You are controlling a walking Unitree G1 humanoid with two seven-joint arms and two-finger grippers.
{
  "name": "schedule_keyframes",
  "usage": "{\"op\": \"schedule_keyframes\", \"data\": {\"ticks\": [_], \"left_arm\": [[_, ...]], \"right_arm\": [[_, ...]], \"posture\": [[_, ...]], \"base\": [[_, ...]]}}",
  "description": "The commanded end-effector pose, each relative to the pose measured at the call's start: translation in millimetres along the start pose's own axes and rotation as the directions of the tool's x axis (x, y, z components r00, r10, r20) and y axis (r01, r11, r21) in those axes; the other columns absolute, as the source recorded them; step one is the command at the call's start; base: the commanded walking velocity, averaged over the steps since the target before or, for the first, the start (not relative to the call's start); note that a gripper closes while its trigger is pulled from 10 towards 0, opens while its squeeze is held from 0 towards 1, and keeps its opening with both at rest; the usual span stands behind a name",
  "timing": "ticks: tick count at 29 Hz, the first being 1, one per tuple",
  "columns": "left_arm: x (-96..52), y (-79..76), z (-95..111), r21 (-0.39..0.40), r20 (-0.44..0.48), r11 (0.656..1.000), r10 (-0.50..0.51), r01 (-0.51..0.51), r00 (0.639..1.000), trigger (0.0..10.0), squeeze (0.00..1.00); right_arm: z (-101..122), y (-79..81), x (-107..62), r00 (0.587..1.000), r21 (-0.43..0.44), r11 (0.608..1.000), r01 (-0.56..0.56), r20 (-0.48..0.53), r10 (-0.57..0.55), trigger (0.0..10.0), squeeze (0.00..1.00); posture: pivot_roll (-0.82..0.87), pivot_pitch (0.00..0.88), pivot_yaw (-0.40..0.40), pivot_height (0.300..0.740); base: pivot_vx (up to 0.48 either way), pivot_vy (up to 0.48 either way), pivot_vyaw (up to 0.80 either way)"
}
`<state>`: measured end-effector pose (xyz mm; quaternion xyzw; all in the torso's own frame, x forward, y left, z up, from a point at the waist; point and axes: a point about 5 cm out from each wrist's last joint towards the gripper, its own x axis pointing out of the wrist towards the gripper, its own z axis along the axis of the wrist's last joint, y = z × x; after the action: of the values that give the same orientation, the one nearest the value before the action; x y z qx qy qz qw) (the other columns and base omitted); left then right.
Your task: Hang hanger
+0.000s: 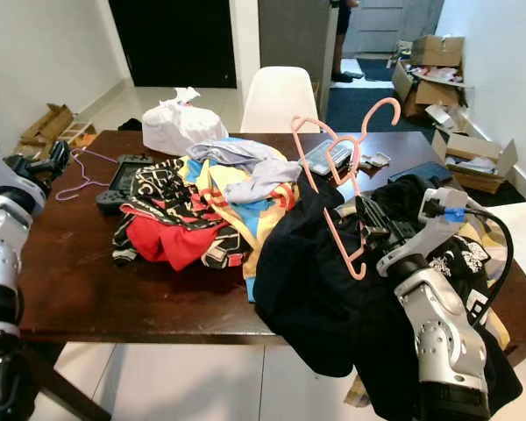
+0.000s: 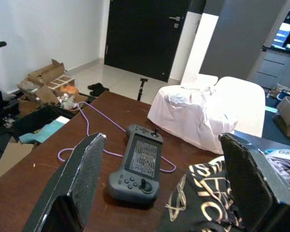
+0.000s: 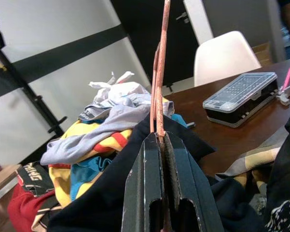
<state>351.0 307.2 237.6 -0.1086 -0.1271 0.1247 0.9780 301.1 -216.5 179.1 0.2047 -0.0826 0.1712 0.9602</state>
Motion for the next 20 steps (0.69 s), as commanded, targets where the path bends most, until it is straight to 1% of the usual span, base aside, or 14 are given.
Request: {"op": "schedule_keyframes", "data": {"ticks": [1,5,7,10,11,12,13,15,17,19,20], "left_arm": [[3.8,-2.7,8.3,-0.024,0.034,0.999,-0.021,0.022,0.999,10.0,0.00],[4.6,-4.3,7.2,-0.020,0.030,0.999,-0.033,0.033,0.999,10.0,0.00],[5.5,-10.0,7.7,-0.025,0.031,0.997,-0.073,0.074,0.997,10.0,0.00],[5.9,-13.0,8.2,-0.029,0.032,0.995,-0.096,0.096,0.995,10.0,0.00],[6.2,-17.8,8.9,-0.040,0.033,0.990,-0.136,0.137,0.990,10.0,0.00],[6.2,-17.8,8.9,-0.040,0.033,0.990,-0.136,0.137,0.990,10.0,0.00],[6.0,-24.6,8.7,-0.050,0.030,0.980,-0.192,0.193,0.981,10.0,0.00],[2.5,-41.0,6.8,-0.050,0.018,0.944,-0.325,0.326,0.945,10.0,0.00],[2.5,-41.0,6.8,-0.050,0.018,0.944,-0.325,0.326,0.945,10.0,0.00],[-2.4,-52.0,1.6,-0.044,-0.006,0.912,-0.409,0.408,0.913,10.0,0.00],[-2.4,-52.0,1.6,-0.044,-0.006,0.912,-0.409,0.408,0.913,10.0,0.00]], "right_arm": [[-0.6,-0.3,-0.9,1.000,-0.010,1.000,0.002,0.001,-0.002,10.0,0.00],[-0.7,0.2,-1.0,1.000,-0.010,1.000,0.000,0.001,0.000,10.0,0.00],[1.2,0.1,-1.5,1.000,0.003,1.000,0.006,0.016,-0.006,10.0,0.00],[2.2,-0.4,-1.9,1.000,0.009,1.000,0.011,0.022,-0.011,10.0,0.00],[2.8,-0.9,-2.1,1.000,0.017,1.000,0.016,0.025,-0.016,10.0,0.00],[2.8,-0.9,-2.1,1.000,0.017,1.000,0.016,0.025,-0.016,10.0,0.00],[2.8,-1.1,-2.3,1.000,0.019,1.000,0.018,0.019,-0.018,10.0,0.00],[2.5,-1.2,-2.5,1.000,0.019,1.000,0.020,0.009,-0.020,10.0,0.00],[2.5,-1.2,-2.5,1.000,0.019,1.000,0.020,0.009,-0.020,10.0,0.00],[2.0,-0.9,-2.4,1.000,0.020,1.000,0.021,0.004,-0.021,10.0,0.00],[2.0,-0.9,-2.4,1.000,0.020,1.000,0.021,0.004,-0.021,10.0,0.00]], "posture": [[-0.09,0.000,0.039,0.710],[-0.09,0.000,0.039,0.710],[-0.09,0.000,0.042,0.710],[-0.09,0.000,0.042,0.710],[-0.10,0.000,0.043,0.710],[-0.10,0.000,0.043,0.710],[-0.10,0.000,0.043,0.710],[-0.10,0.000,0.043,0.710],[-0.10,0.000,0.043,0.710],[-0.09,0.000,0.045,0.710],[-0.09,0.000,0.045,0.710]], "base": [[0.000,0.000,0.00],[0.000,0.000,0.00],[0.000,0.000,0.00],[0.000,0.000,0.00],[0.000,0.000,-0.46],[0.000,0.000,-0.46],[0.000,0.000,-0.80],[0.000,0.000,-0.80],[0.000,0.000,-0.80],[0.000,0.000,-0.80],[0.000,0.000,-0.80]]}}
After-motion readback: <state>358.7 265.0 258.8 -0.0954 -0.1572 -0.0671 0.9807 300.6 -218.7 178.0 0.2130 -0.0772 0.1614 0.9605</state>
